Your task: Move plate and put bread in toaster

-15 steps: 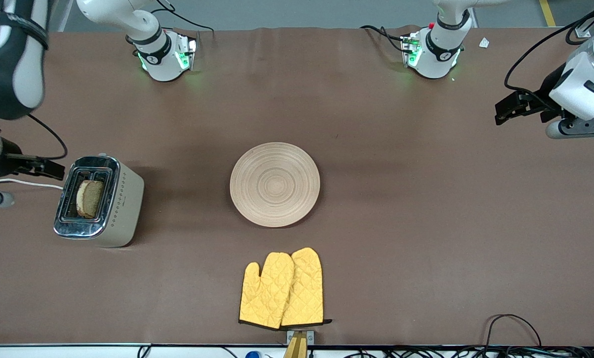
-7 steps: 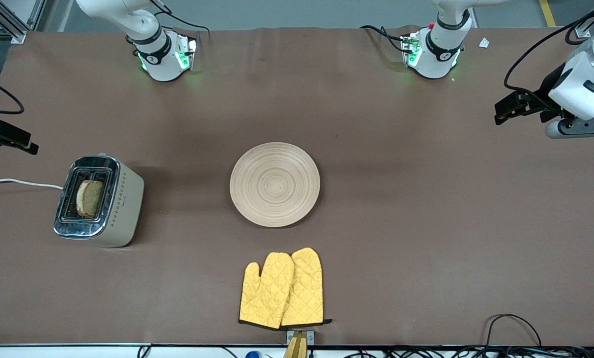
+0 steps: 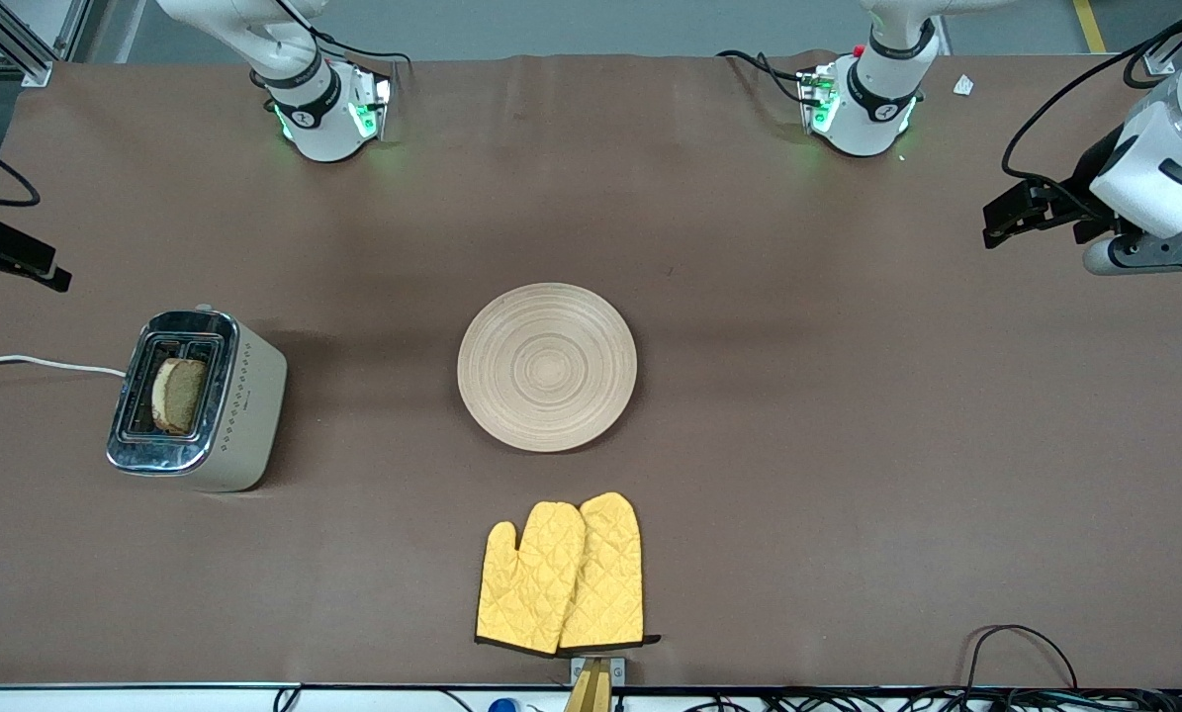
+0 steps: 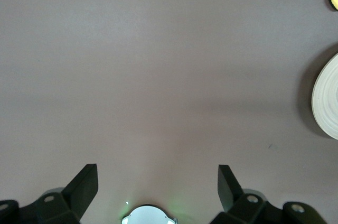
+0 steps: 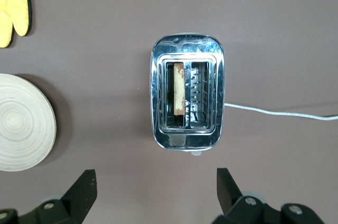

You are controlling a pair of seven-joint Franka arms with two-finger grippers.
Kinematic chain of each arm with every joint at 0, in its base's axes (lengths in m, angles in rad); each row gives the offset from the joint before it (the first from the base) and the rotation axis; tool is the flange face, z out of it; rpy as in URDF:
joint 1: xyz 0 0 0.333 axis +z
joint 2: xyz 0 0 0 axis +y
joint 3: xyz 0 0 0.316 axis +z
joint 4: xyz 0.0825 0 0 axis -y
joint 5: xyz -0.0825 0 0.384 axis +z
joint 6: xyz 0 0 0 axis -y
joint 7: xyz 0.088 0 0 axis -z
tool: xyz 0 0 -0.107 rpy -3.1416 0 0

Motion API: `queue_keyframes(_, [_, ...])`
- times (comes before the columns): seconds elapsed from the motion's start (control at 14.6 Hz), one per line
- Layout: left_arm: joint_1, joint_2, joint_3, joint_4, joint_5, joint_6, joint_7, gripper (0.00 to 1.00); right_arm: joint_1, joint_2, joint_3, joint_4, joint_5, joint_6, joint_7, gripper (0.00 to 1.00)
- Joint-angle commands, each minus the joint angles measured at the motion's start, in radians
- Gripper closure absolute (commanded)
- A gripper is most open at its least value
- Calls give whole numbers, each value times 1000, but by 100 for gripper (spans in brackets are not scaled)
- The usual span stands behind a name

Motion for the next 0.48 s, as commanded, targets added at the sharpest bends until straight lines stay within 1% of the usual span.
queue_keyframes(0.0, [-5, -6, 0, 5, -8, -3, 5, 0, -17, -52, 41, -34, -21, -13, 68, 0])
queue_keyframes(0.41, [-6, -6, 0, 31, 0, -6, 0, 0, -21, -78, 55, -67, -32, -17, 65, 0])
